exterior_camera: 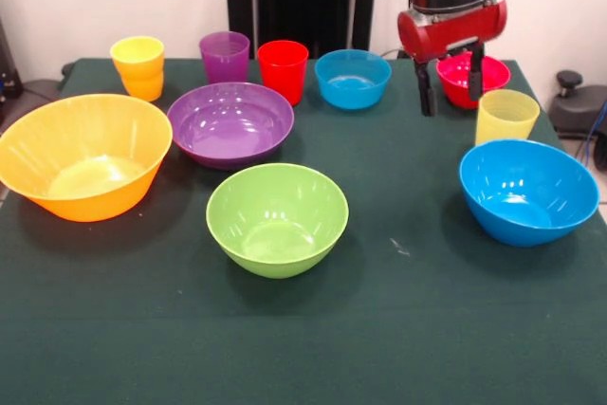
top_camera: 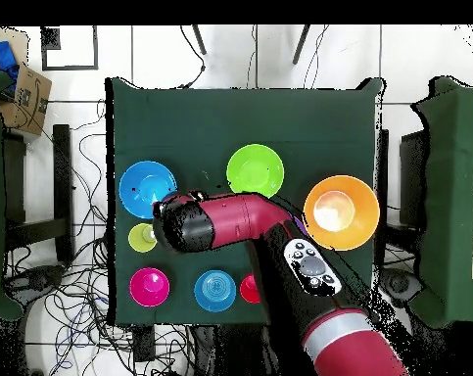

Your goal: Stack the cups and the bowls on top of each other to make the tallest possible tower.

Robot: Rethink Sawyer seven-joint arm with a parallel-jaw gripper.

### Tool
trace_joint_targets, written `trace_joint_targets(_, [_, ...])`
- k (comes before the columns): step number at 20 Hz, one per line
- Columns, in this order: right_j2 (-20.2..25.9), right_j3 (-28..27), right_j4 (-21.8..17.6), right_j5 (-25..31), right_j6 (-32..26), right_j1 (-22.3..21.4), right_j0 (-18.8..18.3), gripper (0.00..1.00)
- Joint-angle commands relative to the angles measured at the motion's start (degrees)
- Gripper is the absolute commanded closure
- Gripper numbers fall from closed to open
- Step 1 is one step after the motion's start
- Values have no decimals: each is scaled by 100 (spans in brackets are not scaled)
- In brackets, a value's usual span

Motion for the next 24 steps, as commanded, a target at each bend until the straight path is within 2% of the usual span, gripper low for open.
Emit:
trace_joint_targets(1, [-450, 639, -370, -502, 790, 43, 99, 0])
trace_joint_targets(6, [-697, 470, -563, -1041, 705, 581, 152, 0])
trace_joint_targets(9, [-681, 493, -660, -1231, 554, 755, -23, 0])
trace_joint_targets(16, [-200, 617, -717, -577, -121, 466, -879, 0])
trace_joint_targets(19, [-26, 594, -730, -379, -330, 458, -1162, 0])
trace_joint_targets(24, [210, 351, -827, -81, -687, 705, -1659, 0])
